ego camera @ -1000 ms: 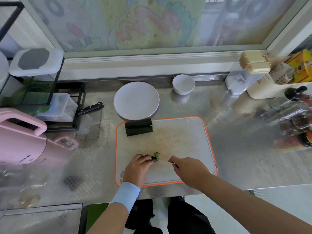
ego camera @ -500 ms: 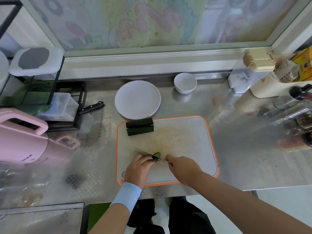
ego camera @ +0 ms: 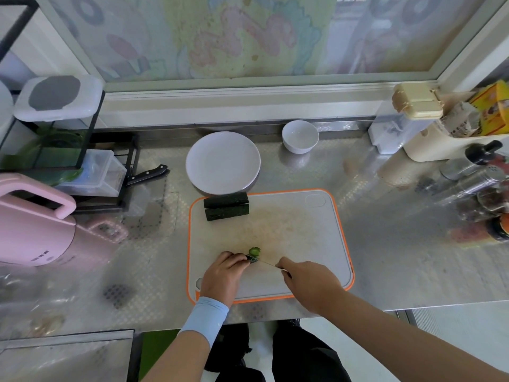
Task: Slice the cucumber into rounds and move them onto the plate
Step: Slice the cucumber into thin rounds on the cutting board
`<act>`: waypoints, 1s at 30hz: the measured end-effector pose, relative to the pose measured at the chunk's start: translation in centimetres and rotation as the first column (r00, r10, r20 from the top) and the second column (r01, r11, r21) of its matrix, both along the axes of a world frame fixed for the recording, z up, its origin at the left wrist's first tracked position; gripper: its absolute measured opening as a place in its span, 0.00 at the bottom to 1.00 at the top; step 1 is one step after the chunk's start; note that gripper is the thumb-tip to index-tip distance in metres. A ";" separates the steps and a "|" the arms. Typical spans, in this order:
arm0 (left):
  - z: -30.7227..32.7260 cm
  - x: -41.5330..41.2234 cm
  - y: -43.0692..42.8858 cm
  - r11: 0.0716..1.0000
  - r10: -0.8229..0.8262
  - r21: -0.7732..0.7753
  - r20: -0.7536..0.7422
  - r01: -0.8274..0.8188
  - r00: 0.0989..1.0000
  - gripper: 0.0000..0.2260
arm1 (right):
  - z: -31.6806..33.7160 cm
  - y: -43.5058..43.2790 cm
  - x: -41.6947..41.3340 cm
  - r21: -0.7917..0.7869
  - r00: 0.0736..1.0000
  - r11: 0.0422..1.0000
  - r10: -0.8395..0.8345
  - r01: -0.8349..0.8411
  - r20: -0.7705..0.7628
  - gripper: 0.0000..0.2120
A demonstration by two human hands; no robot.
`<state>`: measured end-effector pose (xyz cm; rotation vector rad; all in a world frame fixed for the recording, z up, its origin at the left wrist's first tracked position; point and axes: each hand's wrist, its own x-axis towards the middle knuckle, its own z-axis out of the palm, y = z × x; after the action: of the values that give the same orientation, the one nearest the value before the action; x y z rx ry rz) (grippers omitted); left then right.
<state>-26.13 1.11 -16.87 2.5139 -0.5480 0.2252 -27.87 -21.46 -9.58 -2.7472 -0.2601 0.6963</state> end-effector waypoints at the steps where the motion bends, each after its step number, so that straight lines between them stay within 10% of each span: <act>1: 0.0 0.0 0.0 1.000 0.000 0.000 -0.003 0.000 1.000 0.18 | 0.0 0.0 -0.1 0.001 1.000 1.000 -0.004 0.004 0.001 0.10; 30: 0.0 -0.3 0.1 1.000 0.021 -0.019 0.017 -0.021 1.000 0.14 | -1.3 2.2 1.5 0.023 1.000 1.000 0.020 -0.019 -0.023 0.09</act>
<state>-26.41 1.22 -16.82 2.5027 -0.5243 0.2588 -26.37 -19.30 -10.88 -2.7171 -0.2881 0.7256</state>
